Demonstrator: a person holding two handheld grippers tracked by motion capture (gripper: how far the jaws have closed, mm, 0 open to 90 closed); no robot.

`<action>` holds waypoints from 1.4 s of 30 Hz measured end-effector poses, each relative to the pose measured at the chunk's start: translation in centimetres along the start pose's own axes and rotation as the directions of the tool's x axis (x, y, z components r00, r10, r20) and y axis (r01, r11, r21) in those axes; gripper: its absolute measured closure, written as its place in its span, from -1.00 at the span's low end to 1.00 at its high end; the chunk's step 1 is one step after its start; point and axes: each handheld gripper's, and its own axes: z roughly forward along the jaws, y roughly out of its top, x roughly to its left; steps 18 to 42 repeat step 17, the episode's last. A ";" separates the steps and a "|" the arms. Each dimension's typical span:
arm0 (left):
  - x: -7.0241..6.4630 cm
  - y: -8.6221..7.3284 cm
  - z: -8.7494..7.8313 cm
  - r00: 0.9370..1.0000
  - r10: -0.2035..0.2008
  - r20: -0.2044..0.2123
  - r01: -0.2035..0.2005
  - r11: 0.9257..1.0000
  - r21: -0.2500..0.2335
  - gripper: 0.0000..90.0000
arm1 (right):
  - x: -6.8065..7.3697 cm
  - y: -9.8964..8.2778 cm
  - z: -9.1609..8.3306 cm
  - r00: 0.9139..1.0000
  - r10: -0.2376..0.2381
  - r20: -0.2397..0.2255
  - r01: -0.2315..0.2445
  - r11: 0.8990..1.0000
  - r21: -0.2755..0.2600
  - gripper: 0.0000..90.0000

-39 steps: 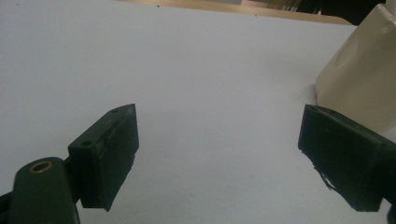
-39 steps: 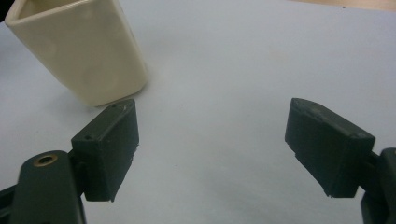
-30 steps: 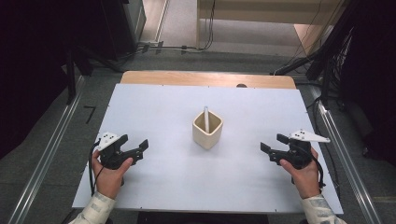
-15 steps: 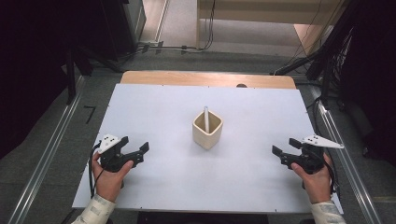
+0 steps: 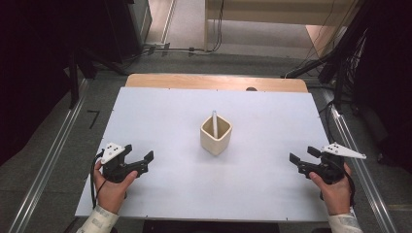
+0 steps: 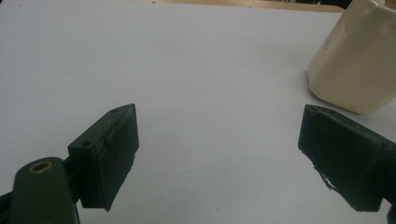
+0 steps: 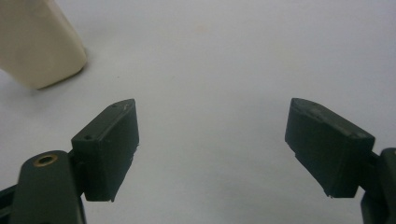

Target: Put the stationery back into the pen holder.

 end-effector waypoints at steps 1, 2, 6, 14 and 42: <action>0.0 0.0 -0.1 1.000 0.000 -0.001 0.000 1.000 0.000 -0.71 | 0.0 0.0 -0.1 1.000 0.002 0.001 -0.002 1.000 0.002 -0.64; 0.0 -0.1 -0.1 1.000 0.000 0.000 0.000 1.000 -0.001 -0.71 | -0.1 0.0 -0.1 1.000 0.004 0.002 -0.004 1.000 0.001 -0.64; 0.0 -0.2 -0.4 1.000 0.002 -0.001 -0.002 1.000 -0.001 -0.71 | -0.2 -0.1 -0.3 1.000 0.005 0.005 -0.005 1.000 -0.002 -0.64; 0.3 -0.4 -0.7 1.000 -0.001 -0.005 0.001 1.000 0.002 -0.71 | -0.4 -0.3 -0.7 1.000 0.012 0.012 -0.012 1.000 -0.010 -0.64; 0.3 -0.5 -0.8 1.000 -0.004 -0.009 0.004 1.000 0.001 -0.71 | -0.4 -0.3 -0.8 1.000 0.016 0.015 -0.015 1.000 -0.013 -0.64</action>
